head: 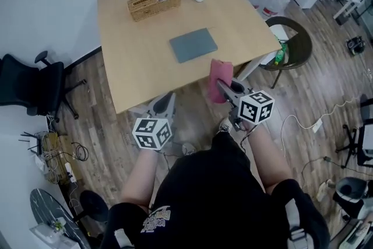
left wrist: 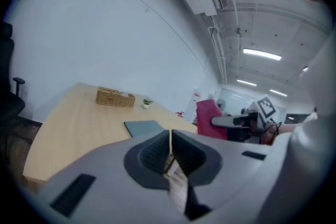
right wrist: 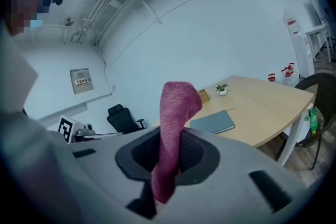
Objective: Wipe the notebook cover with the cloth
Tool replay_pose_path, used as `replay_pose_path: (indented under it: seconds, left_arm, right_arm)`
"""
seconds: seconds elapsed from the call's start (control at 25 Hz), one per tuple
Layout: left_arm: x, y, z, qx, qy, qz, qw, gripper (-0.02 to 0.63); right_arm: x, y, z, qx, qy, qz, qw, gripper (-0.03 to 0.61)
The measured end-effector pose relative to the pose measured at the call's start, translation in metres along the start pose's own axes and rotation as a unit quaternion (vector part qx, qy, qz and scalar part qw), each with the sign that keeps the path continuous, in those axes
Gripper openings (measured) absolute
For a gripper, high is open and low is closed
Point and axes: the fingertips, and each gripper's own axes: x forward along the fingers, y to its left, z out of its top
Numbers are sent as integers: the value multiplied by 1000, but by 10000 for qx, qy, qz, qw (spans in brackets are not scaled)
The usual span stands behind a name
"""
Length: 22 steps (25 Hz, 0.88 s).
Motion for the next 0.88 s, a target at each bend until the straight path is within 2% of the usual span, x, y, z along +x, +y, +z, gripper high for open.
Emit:
replay_pose_path:
  seconds: [0.28, 0.88]
  left_arm:
    - [-10, -30, -1, -57, -87, -157, 9998, 15]
    - [-22, -49, -1, 71, -129, -157, 9998, 15]
  right_arm:
    - [-34, 10, -2, -87, -25, -90, 9999, 63]
    - [-49, 23, -6, -88, -115, 78, 9999, 63]
